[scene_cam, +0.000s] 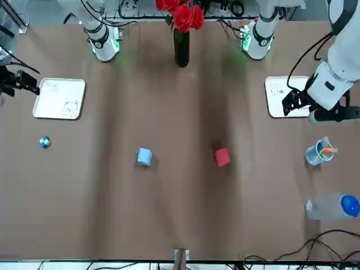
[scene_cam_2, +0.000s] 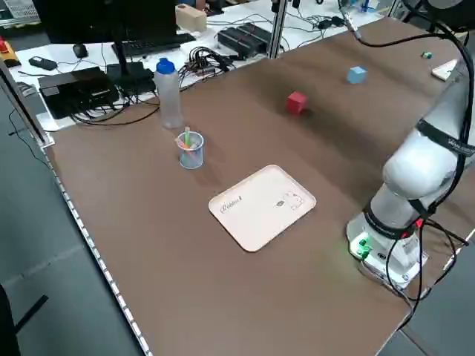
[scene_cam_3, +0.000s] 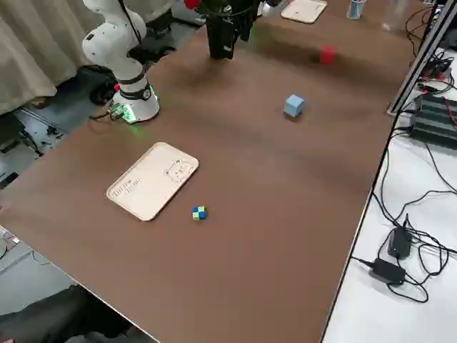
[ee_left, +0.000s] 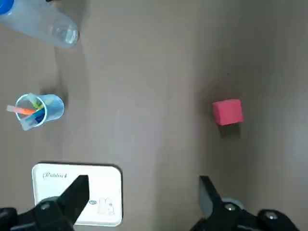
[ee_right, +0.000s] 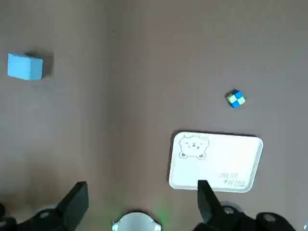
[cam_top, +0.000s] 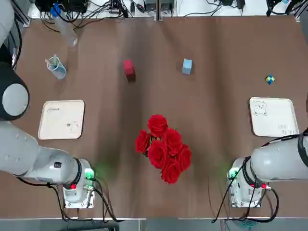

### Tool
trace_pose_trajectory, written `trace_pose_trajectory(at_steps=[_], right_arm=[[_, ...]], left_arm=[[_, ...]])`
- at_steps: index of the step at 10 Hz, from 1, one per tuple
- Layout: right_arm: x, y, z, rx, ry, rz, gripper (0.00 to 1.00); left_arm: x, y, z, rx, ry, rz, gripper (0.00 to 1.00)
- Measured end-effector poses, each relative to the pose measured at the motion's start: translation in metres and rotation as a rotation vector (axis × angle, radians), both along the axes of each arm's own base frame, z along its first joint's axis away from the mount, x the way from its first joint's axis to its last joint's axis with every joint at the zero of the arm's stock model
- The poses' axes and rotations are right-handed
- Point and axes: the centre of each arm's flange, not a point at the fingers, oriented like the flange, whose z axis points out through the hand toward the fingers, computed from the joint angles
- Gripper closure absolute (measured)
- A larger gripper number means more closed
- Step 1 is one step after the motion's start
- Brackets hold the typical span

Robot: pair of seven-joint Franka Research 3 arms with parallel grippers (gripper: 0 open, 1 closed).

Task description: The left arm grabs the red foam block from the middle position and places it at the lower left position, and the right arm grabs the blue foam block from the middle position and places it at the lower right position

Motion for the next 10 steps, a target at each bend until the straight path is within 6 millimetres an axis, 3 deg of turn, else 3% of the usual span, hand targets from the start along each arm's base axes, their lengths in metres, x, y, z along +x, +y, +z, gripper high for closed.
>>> trace_pose_trajectory(at_steps=[4, 6, 8, 10], right_arm=[[0.000, 0.000, 0.000, 0.000, 0.004, 0.000, 0.00], [0.003, 0.000, -0.002, 0.002, -0.013, 0.000, 0.00], [0.029, 0.013, -0.029, 0.041, -0.050, 0.005, 0.00], [0.062, 0.043, -0.074, 0.062, -0.059, -0.037, 0.00]], left_arm=[[0.000, -0.002, -0.001, 0.000, 0.001, -0.004, 0.00], [0.005, -0.008, -0.020, 0.005, 0.036, -0.013, 0.00], [0.017, -0.025, -0.053, -0.008, 0.074, 0.017, 0.00], [0.025, -0.066, -0.089, -0.014, 0.086, 0.136, 0.00]])
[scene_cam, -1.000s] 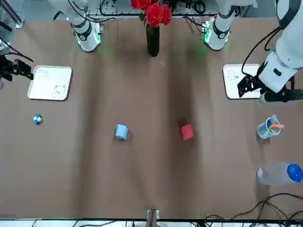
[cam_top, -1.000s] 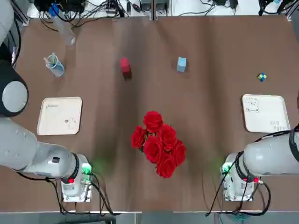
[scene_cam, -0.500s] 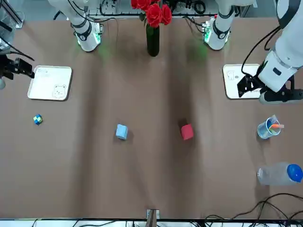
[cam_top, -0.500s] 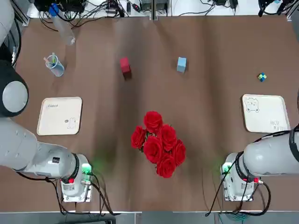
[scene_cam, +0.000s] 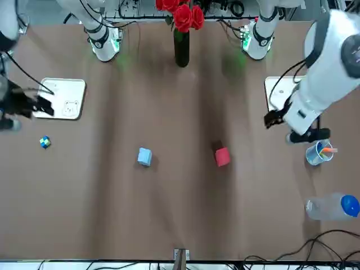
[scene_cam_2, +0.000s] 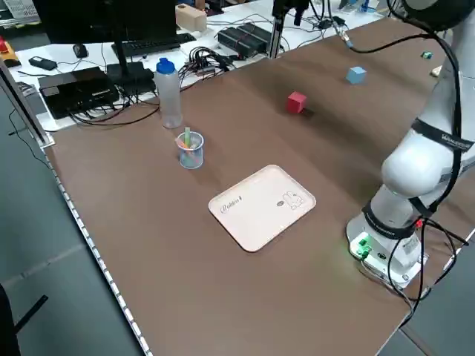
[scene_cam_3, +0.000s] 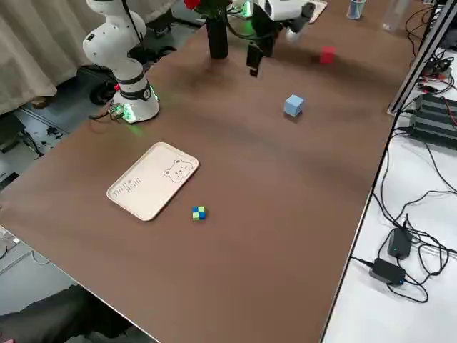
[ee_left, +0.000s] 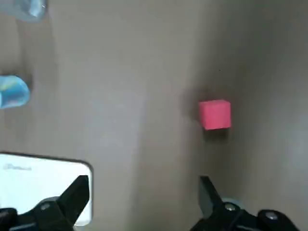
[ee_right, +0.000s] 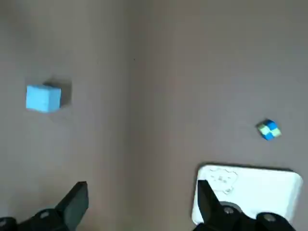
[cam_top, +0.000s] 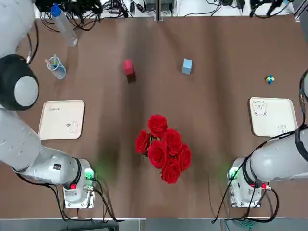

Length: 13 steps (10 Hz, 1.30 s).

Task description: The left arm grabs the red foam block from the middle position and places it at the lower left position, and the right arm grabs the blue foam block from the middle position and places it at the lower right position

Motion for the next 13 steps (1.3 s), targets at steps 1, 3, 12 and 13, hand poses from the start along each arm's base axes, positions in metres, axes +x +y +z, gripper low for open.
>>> trace_pose_trajectory(at_steps=[1, 3, 12, 13], right_arm=[[0.015, 0.029, -0.023, -0.002, -0.014, -0.040, 0.00], [0.036, 0.115, -0.075, -0.018, -0.040, -0.142, 0.00], [0.031, 0.285, -0.278, -0.072, -0.024, -0.220, 0.00], [0.030, 0.291, -0.282, -0.070, -0.030, -0.226, 0.00]], left_arm=[[0.000, -0.031, -0.022, 0.008, 0.010, 0.054, 0.00], [0.001, -0.085, -0.073, 0.018, 0.021, 0.113, 0.00], [0.014, -0.134, -0.256, 0.011, 0.080, 0.118, 0.00], [0.011, -0.136, -0.265, 0.018, 0.089, 0.134, 0.00]])
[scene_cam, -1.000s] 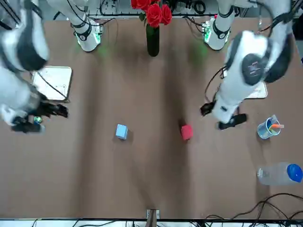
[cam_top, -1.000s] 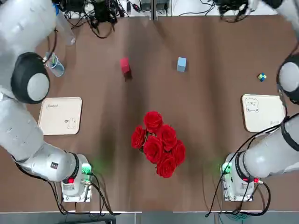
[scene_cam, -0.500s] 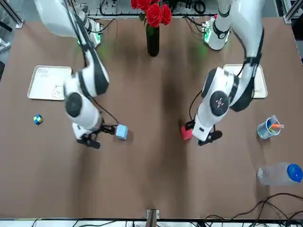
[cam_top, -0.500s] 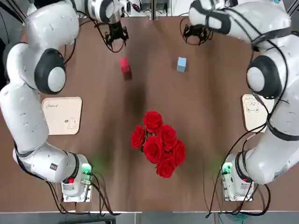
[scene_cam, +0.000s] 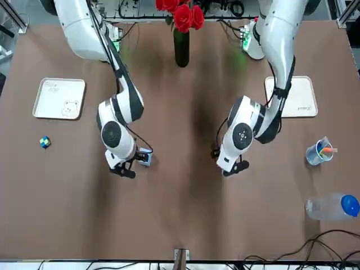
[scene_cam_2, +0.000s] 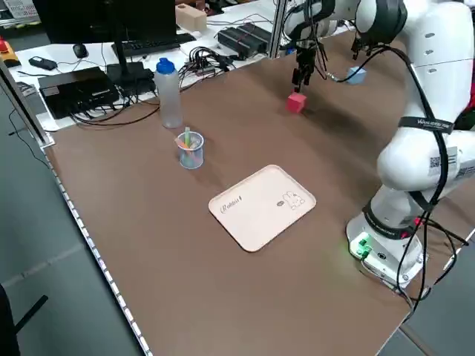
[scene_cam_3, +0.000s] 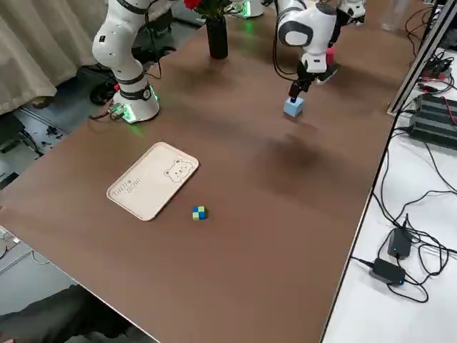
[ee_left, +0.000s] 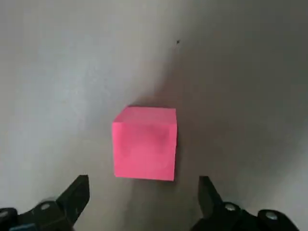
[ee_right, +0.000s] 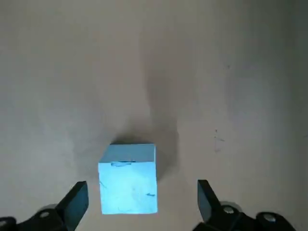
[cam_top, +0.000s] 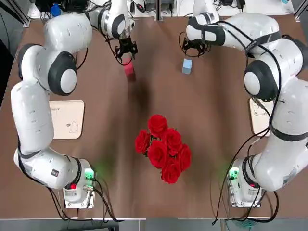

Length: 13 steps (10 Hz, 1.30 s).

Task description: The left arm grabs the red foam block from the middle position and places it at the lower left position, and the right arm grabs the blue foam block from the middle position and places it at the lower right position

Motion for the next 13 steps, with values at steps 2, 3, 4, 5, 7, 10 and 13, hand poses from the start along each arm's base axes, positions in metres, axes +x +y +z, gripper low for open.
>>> trace_pose_trajectory(at_steps=[2, 3, 4, 5, 7, 10, 13], right_arm=[[-0.003, 0.008, -0.009, -0.004, 0.002, -0.006, 0.00], [-0.005, 0.011, -0.015, -0.006, 0.006, -0.005, 0.00], [-0.005, 0.011, -0.020, -0.007, 0.006, -0.004, 0.00], [-0.006, 0.012, -0.027, -0.009, 0.007, -0.003, 0.00], [-0.008, 0.015, -0.040, -0.014, 0.015, 0.002, 0.00], [-0.008, 0.015, -0.044, -0.018, 0.018, -0.011, 0.09], [-0.011, 0.019, -0.045, -0.021, 0.019, -0.028, 0.31]], left_arm=[[0.002, 0.001, -0.008, -0.005, -0.020, 0.027, 0.00], [0.004, 0.001, -0.010, -0.009, -0.028, 0.029, 0.00], [0.003, 0.001, -0.016, -0.002, -0.031, 0.020, 0.00], [0.002, 0.000, -0.023, 0.006, -0.027, 0.013, 0.00], [0.001, 0.001, -0.034, 0.013, -0.018, 0.012, 0.00], [0.000, 0.003, -0.053, 0.041, -0.022, -0.012, 0.03], [0.000, 0.004, -0.071, 0.038, -0.025, -0.012, 0.28]])
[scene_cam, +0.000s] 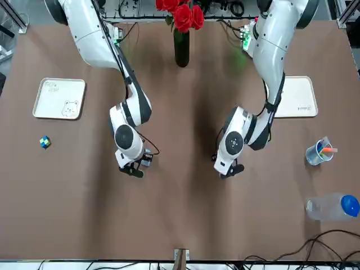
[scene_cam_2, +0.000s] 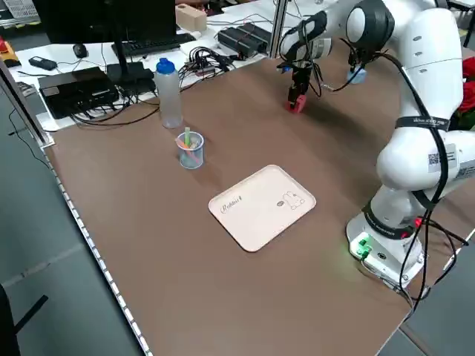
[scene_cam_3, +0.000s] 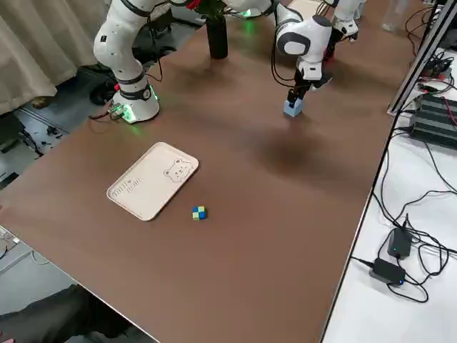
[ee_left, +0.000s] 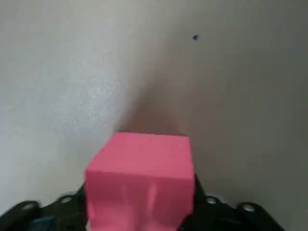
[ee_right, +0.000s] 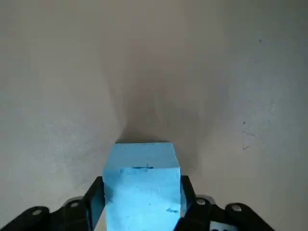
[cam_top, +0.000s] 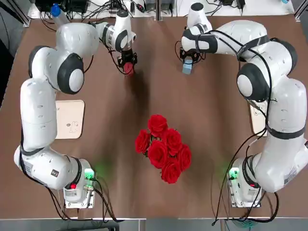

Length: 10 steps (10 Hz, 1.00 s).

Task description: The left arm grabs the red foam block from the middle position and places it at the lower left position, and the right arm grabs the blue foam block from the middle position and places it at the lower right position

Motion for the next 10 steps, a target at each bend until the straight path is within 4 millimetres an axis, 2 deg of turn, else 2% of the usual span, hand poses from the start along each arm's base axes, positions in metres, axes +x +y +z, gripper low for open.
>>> trace_pose_trajectory(at_steps=[1, 2, 3, 5, 6, 7, 9, 10], right_arm=[[-0.001, 0.001, -0.001, -0.001, 0.001, -0.006, 0.32], [-0.001, 0.002, -0.001, -0.002, 0.000, -0.010, 0.34], [-0.001, 0.002, 0.000, -0.001, -0.001, -0.011, 0.38], [0.000, 0.003, 0.002, -0.001, -0.002, -0.012, 0.44], [0.001, 0.002, 0.003, -0.001, -0.005, -0.013, 0.44], [0.005, 0.000, 0.007, -0.001, -0.012, -0.017, 0.45], [0.015, -0.005, 0.028, -0.019, 0.004, -0.028, 0.45], [0.021, -0.008, 0.043, -0.028, 0.014, -0.035, 0.45]], left_arm=[[0.003, 0.002, 0.006, -0.002, -0.007, 0.005, 0.37], [0.007, 0.007, 0.019, 0.003, -0.003, 0.011, 0.37], [0.010, 0.020, 0.040, 0.018, 0.022, 0.007, 0.37], [0.017, 0.064, 0.105, 0.036, 0.078, -0.028, 0.37], [0.018, 0.090, 0.135, 0.033, 0.084, -0.043, 0.37], [0.016, 0.121, 0.152, 0.026, 0.086, -0.049, 0.37], [0.006, 0.196, 0.168, 0.014, 0.106, -0.042, 0.37], [-0.007, 0.237, 0.170, 0.008, 0.127, -0.027, 0.37]])
